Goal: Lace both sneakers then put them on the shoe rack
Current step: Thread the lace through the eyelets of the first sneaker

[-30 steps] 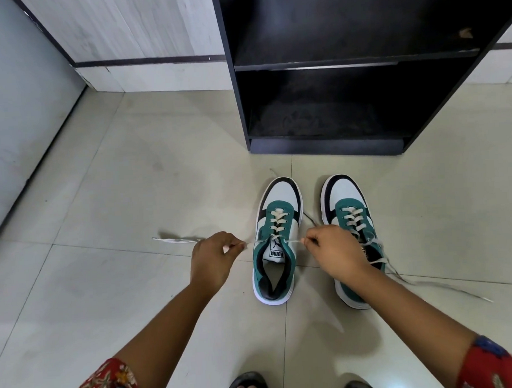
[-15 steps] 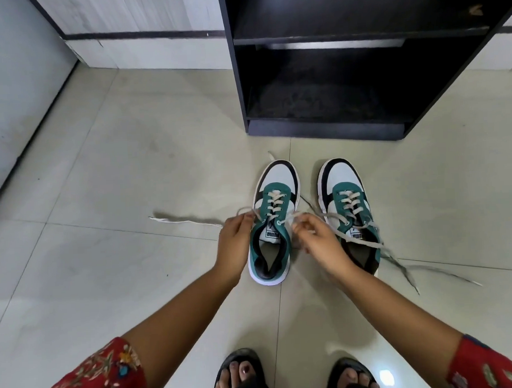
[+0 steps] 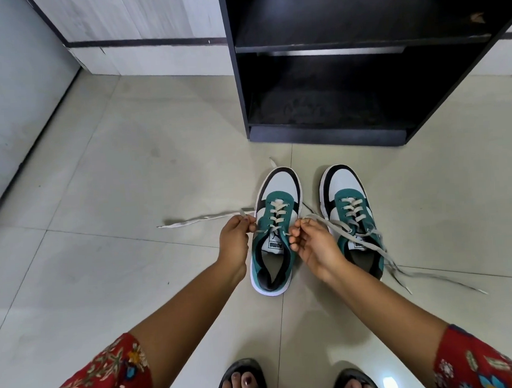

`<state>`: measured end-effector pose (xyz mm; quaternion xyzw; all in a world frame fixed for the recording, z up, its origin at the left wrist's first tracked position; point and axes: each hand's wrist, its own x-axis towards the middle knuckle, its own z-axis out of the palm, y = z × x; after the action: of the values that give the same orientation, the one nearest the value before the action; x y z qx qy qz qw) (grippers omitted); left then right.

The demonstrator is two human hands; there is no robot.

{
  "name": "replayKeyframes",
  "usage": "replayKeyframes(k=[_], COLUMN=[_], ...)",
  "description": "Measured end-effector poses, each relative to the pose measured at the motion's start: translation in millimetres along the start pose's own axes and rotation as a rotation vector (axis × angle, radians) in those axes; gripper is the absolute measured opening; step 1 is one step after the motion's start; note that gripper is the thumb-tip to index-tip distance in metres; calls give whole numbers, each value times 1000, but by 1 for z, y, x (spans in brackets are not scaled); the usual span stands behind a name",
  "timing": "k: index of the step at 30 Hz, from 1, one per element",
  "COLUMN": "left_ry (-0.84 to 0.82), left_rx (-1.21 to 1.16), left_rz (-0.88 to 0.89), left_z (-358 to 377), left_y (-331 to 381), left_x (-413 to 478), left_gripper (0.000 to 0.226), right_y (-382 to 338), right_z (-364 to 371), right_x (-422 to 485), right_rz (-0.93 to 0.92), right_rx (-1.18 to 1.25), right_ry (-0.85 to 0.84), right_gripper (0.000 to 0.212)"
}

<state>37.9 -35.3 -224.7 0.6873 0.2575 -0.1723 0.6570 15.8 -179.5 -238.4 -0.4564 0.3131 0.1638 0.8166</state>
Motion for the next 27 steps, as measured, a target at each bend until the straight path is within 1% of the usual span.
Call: replayKeyframes(k=[2,3,5,7,9,10,11,13,14,15,16,18,20,21,22,23,25,27], left_ry=[8,0,-43,-124,-219,-255,-284,-338,-362,-374,-365,-325,-284,-263,-235,-201,-125,-64], left_rx=[5,18,37,37,38,52,79,159,213,280,360,538,688,716,732,753,797,782], left_rz=[-21,11,142,304,464,524,571,634,647,652,658,707,841,916,985,1050,1130,1128], left_z=[0,-2,-7,-9,-9,-8,-8,-9,-11,-13,-15,-22,-27,-28,-27,-26,-24,-24], left_y=[2,3,7,13,22,26,29,31,30,31,31,30,30,30,32,33,34,35], left_x=[0,1,1,0,-1,-1,-1,2,5,7,9,16,18,17,16,16,17,17], left_gripper=[27,26,27,29,28,28,29,31,32,35,36,32,28,29,29,31,32,30], right_y=[-3,-6,-15,-28,-43,-49,-54,-58,-58,-58,-58,-56,-56,-55,-53,-51,-44,-34], right_z=[0,-1,-2,3,17,27,36,50,52,51,47,37,29,25,23,20,14,9], right_x=[2,3,6,7,8,7,5,3,2,1,1,2,-1,-4,-8,-13,-20,-22], right_rz=[22,22,-24,-130,-199,-227,-252,-281,-291,-306,-331,-416,-470,-470,-474,-502,-643,-819], right_rx=[-38,-94,-250,-335,-377,-445,-568,-918,-1074,-1155,-1148,-1024,-873,-789,-752,-779,-1001,-1228], right_ry=[-25,-31,-15,-6,-30,-69,-135,-320,-382,-393,-366,-292,-293,-317,-334,-344,-296,-164], right_gripper=[29,29,30,33,33,32,32,32,33,32,31,15,8,3,5,7,12,13])
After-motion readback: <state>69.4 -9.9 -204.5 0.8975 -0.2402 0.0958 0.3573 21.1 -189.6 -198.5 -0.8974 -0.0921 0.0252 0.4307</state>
